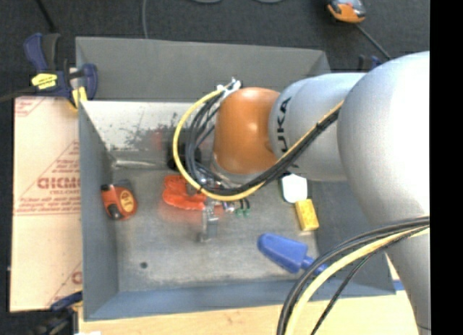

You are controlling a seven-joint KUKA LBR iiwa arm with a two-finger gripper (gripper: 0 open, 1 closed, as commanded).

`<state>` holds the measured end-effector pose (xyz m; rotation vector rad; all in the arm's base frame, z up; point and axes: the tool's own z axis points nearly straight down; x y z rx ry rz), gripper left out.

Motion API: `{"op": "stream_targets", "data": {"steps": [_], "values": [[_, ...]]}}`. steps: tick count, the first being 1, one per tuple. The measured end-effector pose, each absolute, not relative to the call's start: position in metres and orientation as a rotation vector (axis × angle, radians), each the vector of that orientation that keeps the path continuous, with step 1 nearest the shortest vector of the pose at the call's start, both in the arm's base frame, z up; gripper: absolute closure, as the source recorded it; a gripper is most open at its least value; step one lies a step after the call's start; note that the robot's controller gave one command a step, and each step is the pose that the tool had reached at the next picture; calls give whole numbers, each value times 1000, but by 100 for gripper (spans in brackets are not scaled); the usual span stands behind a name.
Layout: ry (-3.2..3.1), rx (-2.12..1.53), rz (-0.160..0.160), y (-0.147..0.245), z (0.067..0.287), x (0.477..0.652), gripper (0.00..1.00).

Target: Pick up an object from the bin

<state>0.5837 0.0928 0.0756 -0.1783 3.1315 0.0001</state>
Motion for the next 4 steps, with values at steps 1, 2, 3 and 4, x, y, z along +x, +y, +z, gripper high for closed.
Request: {"op": "stream_targets", "data": {"steps": [1,2,3,4], "values": [[3143,-36,0,106,115,578,0],[3139,-17,3,109,125,579,0],[3128,-132,1,107,127,592,0],[3132,-144,2,100,83,584,0]]}}
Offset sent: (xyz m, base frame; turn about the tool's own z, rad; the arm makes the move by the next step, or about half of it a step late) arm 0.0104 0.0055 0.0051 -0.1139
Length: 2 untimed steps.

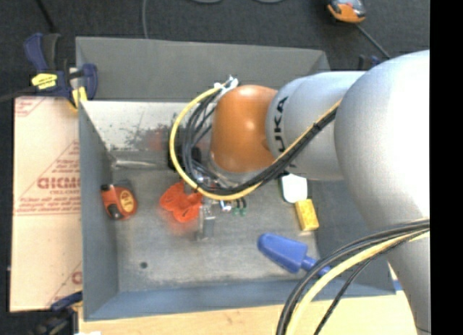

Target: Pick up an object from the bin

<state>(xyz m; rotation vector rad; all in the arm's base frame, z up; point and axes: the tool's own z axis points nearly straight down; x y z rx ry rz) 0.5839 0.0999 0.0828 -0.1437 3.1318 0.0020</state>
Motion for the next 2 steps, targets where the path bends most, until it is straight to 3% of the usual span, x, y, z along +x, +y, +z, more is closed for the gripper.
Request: {"op": "stream_targets", "data": {"steps": [1,2], "values": [[3121,251,6,108,75,611,100],[3121,253,7,108,75,611,100]]}}
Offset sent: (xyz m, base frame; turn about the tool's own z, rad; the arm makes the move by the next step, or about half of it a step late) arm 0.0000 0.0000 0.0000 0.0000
